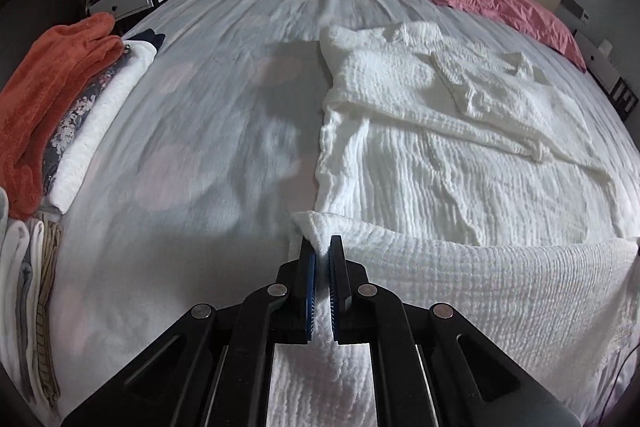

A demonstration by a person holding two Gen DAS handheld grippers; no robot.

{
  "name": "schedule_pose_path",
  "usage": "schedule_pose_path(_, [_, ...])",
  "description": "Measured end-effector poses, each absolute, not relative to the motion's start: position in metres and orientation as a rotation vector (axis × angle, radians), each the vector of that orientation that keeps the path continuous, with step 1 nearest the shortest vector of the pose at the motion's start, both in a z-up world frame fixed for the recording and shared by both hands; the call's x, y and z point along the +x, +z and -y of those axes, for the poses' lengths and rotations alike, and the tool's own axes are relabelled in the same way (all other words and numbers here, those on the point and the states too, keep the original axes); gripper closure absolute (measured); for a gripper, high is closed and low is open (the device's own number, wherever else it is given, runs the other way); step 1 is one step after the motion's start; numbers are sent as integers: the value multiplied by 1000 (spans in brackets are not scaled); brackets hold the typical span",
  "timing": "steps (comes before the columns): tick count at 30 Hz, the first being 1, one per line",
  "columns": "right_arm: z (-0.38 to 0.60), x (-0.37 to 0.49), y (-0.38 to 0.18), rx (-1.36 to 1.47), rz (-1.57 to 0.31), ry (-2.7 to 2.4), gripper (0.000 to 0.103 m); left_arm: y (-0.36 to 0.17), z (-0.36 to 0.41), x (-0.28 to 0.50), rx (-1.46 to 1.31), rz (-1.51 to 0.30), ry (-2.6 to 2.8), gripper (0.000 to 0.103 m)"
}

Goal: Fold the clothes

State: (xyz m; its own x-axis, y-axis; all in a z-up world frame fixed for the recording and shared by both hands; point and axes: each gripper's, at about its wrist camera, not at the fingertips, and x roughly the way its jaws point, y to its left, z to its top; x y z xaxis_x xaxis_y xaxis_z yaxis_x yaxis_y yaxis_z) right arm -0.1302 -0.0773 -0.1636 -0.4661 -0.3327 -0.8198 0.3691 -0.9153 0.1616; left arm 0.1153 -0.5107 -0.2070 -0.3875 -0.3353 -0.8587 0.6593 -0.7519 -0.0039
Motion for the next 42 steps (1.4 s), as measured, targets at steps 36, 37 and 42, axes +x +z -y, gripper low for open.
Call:
schedule_pose_path(36, [19,-103,-128,1140,236,-2577,48,-156,475,159,1041,-255,-2223,80])
schedule_pose_path(37, [24,-96,-123,1108,181,-2549,48,-151,468,160,1036,-223,-2240,80])
schedule_pose_path(42, [77,-38,-105,898,-300,-2461,48,-138,433,161,1079,-65,-2370,80])
